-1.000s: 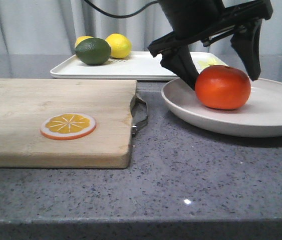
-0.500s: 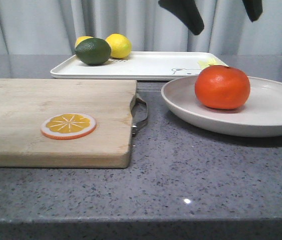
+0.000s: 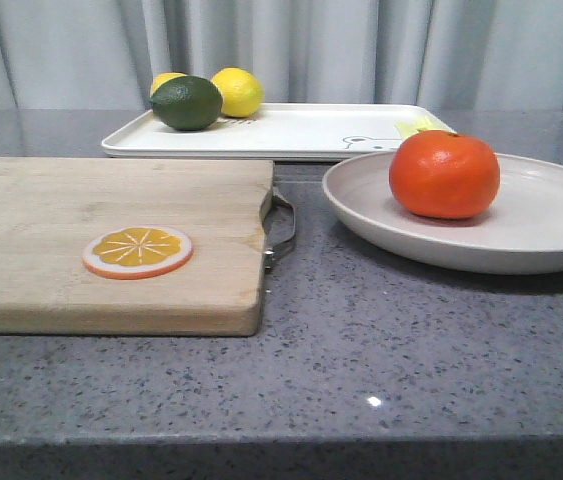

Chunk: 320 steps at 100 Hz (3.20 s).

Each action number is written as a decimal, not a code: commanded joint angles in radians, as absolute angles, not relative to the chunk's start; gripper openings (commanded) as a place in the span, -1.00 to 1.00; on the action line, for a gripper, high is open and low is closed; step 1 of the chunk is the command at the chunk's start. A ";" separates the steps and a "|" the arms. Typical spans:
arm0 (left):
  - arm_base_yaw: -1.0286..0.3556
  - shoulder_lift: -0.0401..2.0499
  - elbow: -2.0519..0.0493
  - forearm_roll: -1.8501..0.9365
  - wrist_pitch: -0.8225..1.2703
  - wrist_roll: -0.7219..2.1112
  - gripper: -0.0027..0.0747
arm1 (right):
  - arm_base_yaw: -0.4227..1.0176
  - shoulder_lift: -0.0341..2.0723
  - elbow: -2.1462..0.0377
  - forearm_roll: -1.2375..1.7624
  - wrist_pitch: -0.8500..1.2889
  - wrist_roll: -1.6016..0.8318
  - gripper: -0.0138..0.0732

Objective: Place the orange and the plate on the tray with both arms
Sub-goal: 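Raise the left gripper away from the plate and withdraw it, then grasp the rim of the white plate with the right gripper and lift it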

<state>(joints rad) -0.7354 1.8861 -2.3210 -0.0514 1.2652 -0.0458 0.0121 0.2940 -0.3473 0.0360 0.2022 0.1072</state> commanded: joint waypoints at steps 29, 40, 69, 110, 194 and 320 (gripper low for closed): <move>-0.614 1.608 -2.231 0.000 1.259 -0.051 -0.98 | 0.008 0.311 -0.384 0.035 0.171 0.104 -0.81; -0.577 1.532 -2.140 0.010 1.235 -0.051 -0.98 | 0.008 0.311 -0.384 0.035 0.182 0.104 -0.81; -0.554 1.283 -1.793 0.064 1.043 -0.051 -0.98 | 0.008 0.311 -0.384 0.035 0.218 0.103 -0.81; -0.554 0.925 -1.278 0.105 0.780 -0.054 -0.98 | 0.008 0.404 -0.400 0.035 0.243 0.103 -0.81; -0.554 0.630 -0.889 0.185 0.666 -0.054 -0.98 | 0.083 1.116 -0.948 0.147 0.732 0.059 0.30; -0.554 0.630 -0.889 0.185 0.649 -0.054 -0.98 | 0.078 1.417 -1.065 0.266 0.867 0.052 -0.82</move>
